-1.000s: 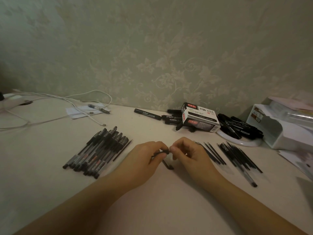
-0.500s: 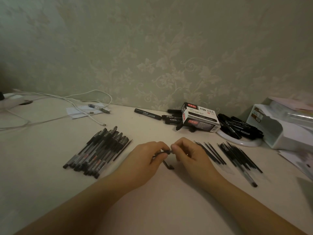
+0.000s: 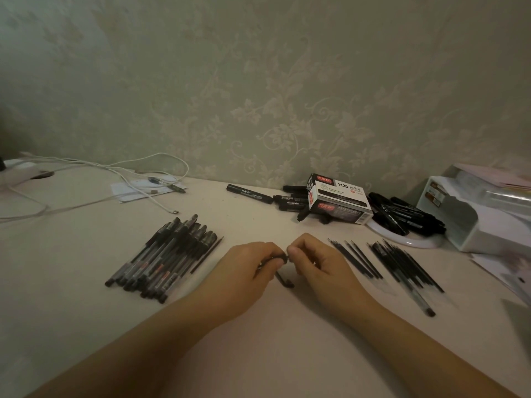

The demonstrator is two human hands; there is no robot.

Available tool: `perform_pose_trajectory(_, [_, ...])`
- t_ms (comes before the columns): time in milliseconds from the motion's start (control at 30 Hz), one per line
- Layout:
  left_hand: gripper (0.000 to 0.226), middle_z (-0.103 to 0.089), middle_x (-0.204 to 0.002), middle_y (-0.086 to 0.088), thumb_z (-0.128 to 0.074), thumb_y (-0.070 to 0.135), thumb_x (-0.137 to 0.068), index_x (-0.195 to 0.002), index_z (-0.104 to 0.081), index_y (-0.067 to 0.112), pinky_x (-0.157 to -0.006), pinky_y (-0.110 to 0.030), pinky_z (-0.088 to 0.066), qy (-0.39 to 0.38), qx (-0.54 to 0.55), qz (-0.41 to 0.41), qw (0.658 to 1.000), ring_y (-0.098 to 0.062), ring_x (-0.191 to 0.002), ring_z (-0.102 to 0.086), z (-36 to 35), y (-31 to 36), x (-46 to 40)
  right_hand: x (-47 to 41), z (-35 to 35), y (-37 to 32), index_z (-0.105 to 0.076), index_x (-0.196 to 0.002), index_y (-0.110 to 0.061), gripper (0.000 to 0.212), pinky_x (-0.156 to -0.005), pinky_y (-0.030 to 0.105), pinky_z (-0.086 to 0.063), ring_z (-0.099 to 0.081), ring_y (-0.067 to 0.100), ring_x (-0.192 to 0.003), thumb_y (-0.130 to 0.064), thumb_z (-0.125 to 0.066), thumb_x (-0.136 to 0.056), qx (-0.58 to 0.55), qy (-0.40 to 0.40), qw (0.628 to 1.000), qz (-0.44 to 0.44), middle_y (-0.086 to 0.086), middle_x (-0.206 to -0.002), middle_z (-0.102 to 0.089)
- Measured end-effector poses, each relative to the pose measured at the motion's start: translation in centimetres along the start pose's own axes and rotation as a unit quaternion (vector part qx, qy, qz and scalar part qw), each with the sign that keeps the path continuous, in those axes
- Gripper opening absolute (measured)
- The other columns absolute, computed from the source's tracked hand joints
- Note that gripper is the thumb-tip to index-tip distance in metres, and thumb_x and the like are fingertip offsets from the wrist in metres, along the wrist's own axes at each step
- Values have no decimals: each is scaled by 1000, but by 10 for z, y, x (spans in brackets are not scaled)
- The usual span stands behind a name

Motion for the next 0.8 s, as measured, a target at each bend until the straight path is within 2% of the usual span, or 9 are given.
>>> perform_pose_trajectory(100, [19, -59, -74, 15, -49, 27, -98, -107, -66, 24, -64, -8, -42, 4, 22, 11, 1000, 2, -72, -58, 1, 0, -1, 0, 0, -1, -61, -82, -28, 22, -61, 15, -41, -51, 5, -66, -38, -51, -99, 3, 10, 1000, 2, -3, -71, -58])
perform_pose_trajectory(233, [20, -61, -75, 15, -50, 29, -97, -105, -69, 27, -66, -11, -45, -2, 28, 6, 1000, 1, -73, -59, 4, 2, -1, 0, 2, 0, -57, -78, -18, 28, -58, 18, -36, -43, 7, -62, -33, -50, -101, -9, -10, 1000, 17, 5, -67, -49])
perform_pose_trajectory(333, [19, -60, -75, 18, -54, 28, -96, -105, -70, 28, -68, -10, -44, 8, -5, -17, 1000, 1, -76, -58, 9, 4, -1, -1, 3, 3, -54, -74, -18, 31, -59, 21, -35, -41, 7, -62, -33, -50, -101, -22, -14, 1000, 8, -6, -63, -44])
perform_pose_trajectory(467, [18, -63, -81, 15, -58, 26, -94, -106, -71, 25, -72, -16, -45, 31, -22, -42, 998, -1, -81, -58, 10, 4, -2, -1, 1, 4, -56, -73, -20, 31, -60, 20, -37, -45, 7, -63, -36, -51, -100, -32, -6, 999, 2, -8, -63, -49])
perform_pose_trajectory(600, [15, -66, -90, 14, -57, 28, -94, -105, -68, 27, -74, -13, -46, 67, -20, -21, 997, 1, -85, -57, 7, 1, -2, 0, 0, 0, -62, -82, -31, 31, -60, 12, -40, -51, 3, -66, -55, -46, -93, -12, 42, 999, -9, -5, -75, -61])
perform_pose_trajectory(700, [13, -63, -88, 13, -55, 28, -95, -103, -65, 25, -71, -13, -45, 84, -12, 17, 996, 3, -81, -57, 8, -5, -3, 1, -3, 2, -59, -83, -34, 37, -62, 10, -41, -51, -2, -69, -71, -58, -78, 56, 71, 995, -48, -15, -83, -59])
perform_pose_trajectory(800, [12, -59, -82, 14, -54, 25, -96, -102, -64, 24, -63, -7, -39, 97, -17, 40, 994, 10, -73, -52, 9, -11, -3, 2, -8, 5, -55, -87, -36, 42, -63, 15, -39, -49, -2, -82, -74, -59, -70, 189, 25, 981, -28, -18, -91, -50])
Point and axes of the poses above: each hand's wrist, its own x-axis away from the middle knuckle, its own z-axis out of the back of the hand, y = z × x, the point moved 1 cm from there along -x, towards the middle knuckle
